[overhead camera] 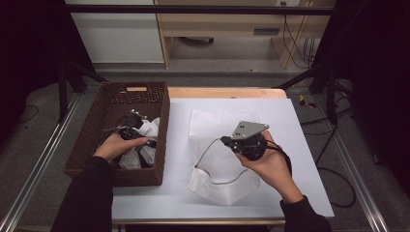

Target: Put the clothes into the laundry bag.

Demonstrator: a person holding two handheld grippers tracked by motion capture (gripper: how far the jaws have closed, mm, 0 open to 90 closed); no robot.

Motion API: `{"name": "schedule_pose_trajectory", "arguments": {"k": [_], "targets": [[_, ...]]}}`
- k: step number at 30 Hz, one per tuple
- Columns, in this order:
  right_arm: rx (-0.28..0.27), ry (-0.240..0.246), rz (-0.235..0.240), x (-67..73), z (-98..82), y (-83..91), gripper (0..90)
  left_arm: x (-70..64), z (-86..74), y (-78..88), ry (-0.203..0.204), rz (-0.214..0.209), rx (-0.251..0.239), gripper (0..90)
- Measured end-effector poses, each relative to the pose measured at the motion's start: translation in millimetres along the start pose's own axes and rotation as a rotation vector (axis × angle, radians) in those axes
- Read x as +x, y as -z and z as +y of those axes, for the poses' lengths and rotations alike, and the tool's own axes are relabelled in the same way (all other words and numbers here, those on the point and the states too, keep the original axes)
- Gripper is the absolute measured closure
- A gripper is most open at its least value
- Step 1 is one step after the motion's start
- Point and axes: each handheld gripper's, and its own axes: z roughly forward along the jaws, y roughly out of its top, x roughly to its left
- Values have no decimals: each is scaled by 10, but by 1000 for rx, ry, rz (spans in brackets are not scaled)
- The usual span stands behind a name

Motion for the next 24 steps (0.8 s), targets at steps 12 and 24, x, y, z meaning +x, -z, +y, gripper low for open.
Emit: {"name": "schedule_pose_trajectory", "arguments": {"k": [12, 24], "targets": [[-2, 1, 10, 2, 9, 9, 899, -61, 52, -14, -36, 139, 55, 260], [7, 3, 11, 29, 11, -30, 899, -110, 53, 128, -58, 156, 61, 715]]}}
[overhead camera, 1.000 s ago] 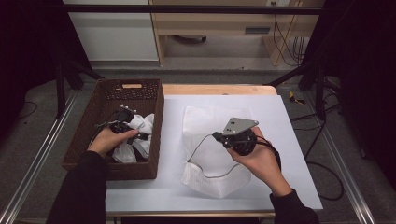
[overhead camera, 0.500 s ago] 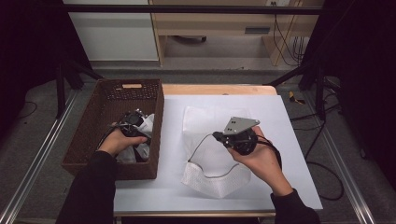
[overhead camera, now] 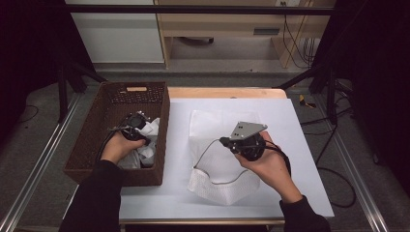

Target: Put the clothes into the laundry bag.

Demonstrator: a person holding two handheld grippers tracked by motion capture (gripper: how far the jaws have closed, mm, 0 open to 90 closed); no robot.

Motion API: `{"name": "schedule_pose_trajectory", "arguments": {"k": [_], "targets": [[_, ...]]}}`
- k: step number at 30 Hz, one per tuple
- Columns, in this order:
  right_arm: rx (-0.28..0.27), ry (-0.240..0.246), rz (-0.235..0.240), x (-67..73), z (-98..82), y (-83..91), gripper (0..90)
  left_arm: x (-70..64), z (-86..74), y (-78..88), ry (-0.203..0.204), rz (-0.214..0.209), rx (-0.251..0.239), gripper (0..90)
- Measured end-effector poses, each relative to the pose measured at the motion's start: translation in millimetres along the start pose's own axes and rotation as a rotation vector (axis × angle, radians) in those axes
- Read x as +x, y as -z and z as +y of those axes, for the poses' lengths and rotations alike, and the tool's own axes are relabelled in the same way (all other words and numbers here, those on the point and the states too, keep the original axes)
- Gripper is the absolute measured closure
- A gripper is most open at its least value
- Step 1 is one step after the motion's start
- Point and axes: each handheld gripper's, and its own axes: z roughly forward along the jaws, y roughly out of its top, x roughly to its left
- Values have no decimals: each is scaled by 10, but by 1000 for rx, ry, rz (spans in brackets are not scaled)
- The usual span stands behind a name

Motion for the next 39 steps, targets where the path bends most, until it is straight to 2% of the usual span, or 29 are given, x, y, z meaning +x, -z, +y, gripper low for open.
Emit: {"name": "schedule_pose_trajectory", "arguments": {"k": [11, 12, 24, 39], "targets": [[14, 4, 9, 13, -22, -48, 899, 80, -34, 158, 7, 33, -29, 736], [12, 5, 9, 10, -19, -44, 899, 97, -44, 195, 11, 49, -36, 738], [10, 3, 7, 0, -14, -29, 899, 200, -103, 459, 26, 79, -85, 743], [9, -3, 12, -18, -24, -22, 899, 194, -60, 764, 16, 98, -126, 743]]}}
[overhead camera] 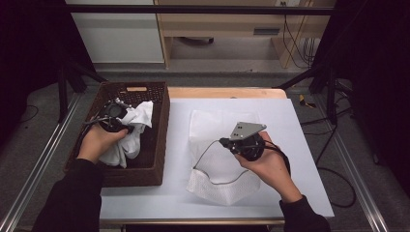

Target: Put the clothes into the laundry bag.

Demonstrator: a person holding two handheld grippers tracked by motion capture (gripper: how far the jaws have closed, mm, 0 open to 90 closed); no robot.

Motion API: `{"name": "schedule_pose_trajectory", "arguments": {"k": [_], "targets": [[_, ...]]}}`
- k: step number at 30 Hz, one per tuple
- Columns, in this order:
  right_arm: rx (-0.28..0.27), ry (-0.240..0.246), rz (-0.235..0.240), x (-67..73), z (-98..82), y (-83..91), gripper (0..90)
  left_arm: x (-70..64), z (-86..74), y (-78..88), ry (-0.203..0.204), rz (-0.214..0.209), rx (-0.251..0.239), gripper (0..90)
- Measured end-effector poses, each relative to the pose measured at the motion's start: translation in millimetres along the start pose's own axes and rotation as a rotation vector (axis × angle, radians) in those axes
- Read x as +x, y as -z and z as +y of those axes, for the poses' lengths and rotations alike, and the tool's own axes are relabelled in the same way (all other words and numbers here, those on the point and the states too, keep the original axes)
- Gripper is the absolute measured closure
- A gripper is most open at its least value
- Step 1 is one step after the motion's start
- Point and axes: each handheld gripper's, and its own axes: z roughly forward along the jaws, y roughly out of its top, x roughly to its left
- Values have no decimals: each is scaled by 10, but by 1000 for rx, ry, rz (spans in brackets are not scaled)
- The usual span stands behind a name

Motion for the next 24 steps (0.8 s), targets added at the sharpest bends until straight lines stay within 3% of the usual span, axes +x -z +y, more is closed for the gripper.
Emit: {"name": "schedule_pose_trajectory", "arguments": {"k": [24], "targets": [[4, 0, 5, -15, -10, 13, 899, -37, 84, 307, -19, 17, -65, 742]]}}
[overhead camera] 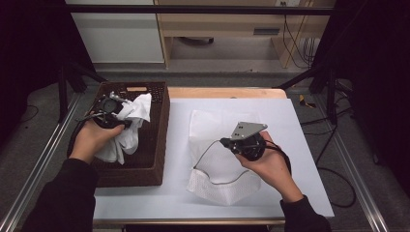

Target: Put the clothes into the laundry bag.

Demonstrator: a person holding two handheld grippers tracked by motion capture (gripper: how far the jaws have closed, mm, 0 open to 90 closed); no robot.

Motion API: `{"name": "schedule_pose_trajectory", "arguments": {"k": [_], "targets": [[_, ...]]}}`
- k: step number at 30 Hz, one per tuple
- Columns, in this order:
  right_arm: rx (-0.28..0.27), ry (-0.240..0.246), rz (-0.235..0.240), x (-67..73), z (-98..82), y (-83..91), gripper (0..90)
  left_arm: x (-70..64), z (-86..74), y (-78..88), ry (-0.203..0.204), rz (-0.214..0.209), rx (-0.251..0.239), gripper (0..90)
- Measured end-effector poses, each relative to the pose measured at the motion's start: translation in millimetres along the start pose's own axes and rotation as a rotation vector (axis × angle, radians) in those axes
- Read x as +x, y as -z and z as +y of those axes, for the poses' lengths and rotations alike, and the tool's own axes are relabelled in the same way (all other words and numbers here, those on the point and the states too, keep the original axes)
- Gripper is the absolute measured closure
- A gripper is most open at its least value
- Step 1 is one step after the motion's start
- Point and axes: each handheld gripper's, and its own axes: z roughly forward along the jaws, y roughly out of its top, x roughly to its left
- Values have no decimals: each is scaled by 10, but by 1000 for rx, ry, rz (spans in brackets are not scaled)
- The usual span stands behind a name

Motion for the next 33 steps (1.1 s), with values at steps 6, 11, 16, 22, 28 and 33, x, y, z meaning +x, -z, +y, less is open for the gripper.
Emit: {"name": "schedule_pose_trajectory", "arguments": {"k": [6, 11, 16, 22, 28, 33], "targets": [[1, 0, -1, -4, -2, 5, 899, -34, 29, 48, -3, -5, -14, 742], [1, -6, 0, -20, -13, 8, 899, -62, 34, 72, -11, -6, -22, 741], [2, -12, 3, -34, -31, 0, 899, -79, 38, 103, -14, -8, -27, 741], [0, -16, 6, -38, -39, 1, 899, -102, 65, 206, -20, -1, -43, 741], [1, -23, 8, -42, -58, -6, 899, -165, 86, 306, -36, -9, -63, 741], [3, -24, 8, -44, -67, -11, 899, -253, 118, 383, -56, -12, -72, 741]]}}
